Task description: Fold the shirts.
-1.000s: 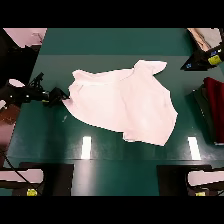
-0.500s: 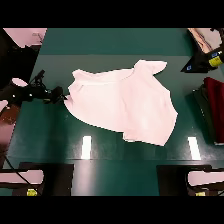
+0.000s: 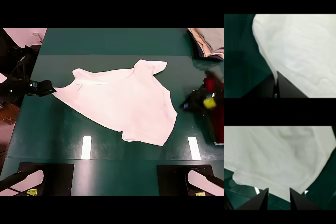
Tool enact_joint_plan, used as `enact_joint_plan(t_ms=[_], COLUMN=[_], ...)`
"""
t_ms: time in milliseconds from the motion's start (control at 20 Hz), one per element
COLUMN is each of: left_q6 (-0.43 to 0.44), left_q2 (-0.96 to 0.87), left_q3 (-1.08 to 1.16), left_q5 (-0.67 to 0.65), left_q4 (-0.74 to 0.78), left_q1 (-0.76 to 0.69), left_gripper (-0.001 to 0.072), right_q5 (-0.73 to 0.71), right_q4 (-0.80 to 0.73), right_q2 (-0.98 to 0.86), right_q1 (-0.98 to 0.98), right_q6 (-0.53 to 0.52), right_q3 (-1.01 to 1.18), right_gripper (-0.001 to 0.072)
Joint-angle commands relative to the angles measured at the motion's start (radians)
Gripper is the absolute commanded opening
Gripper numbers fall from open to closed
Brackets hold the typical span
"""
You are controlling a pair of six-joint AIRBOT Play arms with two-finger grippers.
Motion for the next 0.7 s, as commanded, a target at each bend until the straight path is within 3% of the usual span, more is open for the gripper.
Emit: enact_joint_plan(t_ms=[0, 100, 200, 250, 650], left_q6=[0.001, 0.0, -0.007, -0.007, -0.007], left_q2=[0.035, 0.035, 0.035, 0.035, 0.035], left_q3=[0.001, 0.001, 0.001, 0.001, 0.001], left_q5=[-0.059, -0.078, -0.092, -0.098, -0.117], left_q4=[0.015, 0.011, 0.011, 0.011, 0.011], left_q1=[0.0, 0.0, 0.0, 0.0, 0.0], left_gripper=[0.0026, 0.0026, 0.0027, 0.0026, 0.0026], right_q5=[-0.117, -0.159, -0.184, -0.185, -0.293], right_q4=[0.004, 0.005, 0.006, 0.011, 0.077], right_q2=[0.198, 0.282, 0.349, 0.376, 0.427], right_q1=[-0.026, -0.026, -0.026, -0.026, -0.024], right_q6=[0.076, 0.118, 0.139, 0.155, 0.198], right_q3=[-0.36, -0.485, -0.566, -0.598, -0.719], right_gripper=[0.0302, 0.0306, 0.0429, 0.0455, 0.0446])
